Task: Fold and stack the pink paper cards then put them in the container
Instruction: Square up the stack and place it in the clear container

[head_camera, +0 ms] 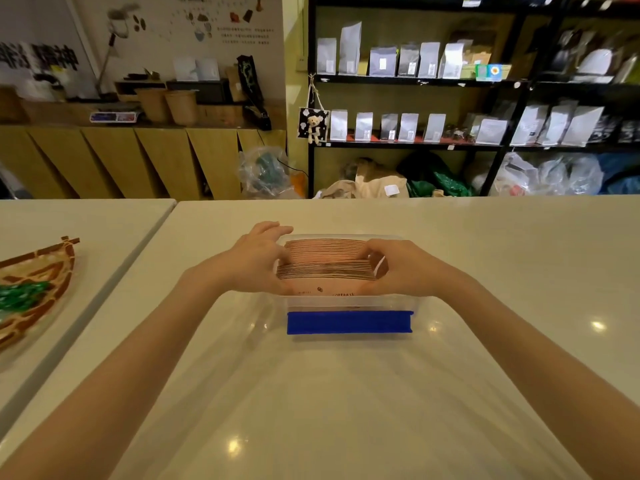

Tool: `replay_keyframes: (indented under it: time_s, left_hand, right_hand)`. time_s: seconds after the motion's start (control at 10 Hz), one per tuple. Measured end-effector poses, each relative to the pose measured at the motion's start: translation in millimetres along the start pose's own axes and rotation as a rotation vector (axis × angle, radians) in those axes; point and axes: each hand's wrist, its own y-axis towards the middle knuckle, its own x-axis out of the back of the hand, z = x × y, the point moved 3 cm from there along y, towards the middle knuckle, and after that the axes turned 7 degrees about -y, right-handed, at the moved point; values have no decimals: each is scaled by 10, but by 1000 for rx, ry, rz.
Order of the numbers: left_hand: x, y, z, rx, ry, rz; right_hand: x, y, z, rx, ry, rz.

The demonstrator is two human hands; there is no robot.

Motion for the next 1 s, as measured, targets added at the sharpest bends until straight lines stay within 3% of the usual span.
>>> replay_keyframes:
  time_s: [0.3,0.4,0.5,0.6,0.9,1.0]
  left_hand:
    - [124,-109,-24,64,-178,-131]
    - [61,-128,-37,114,-213,-76]
    - [-24,-153,-67,104,-275,-22]
    - [-132,-156,-60,94,-338,18]
    - [-311,-152,-23,132,-393,21]
    - [-154,-146,-32,155,-327,7]
  right_hand:
    - [44,35,-100,-179,147,-31]
    - [21,50,-96,-303,456,-48]
    - [-60,54,-67,-432,905,57]
    - [-96,53,-23,-440,1147,111]
    - [-108,17,43,-419,1114,160]
    - [-4,-5,36,-442,1085,60]
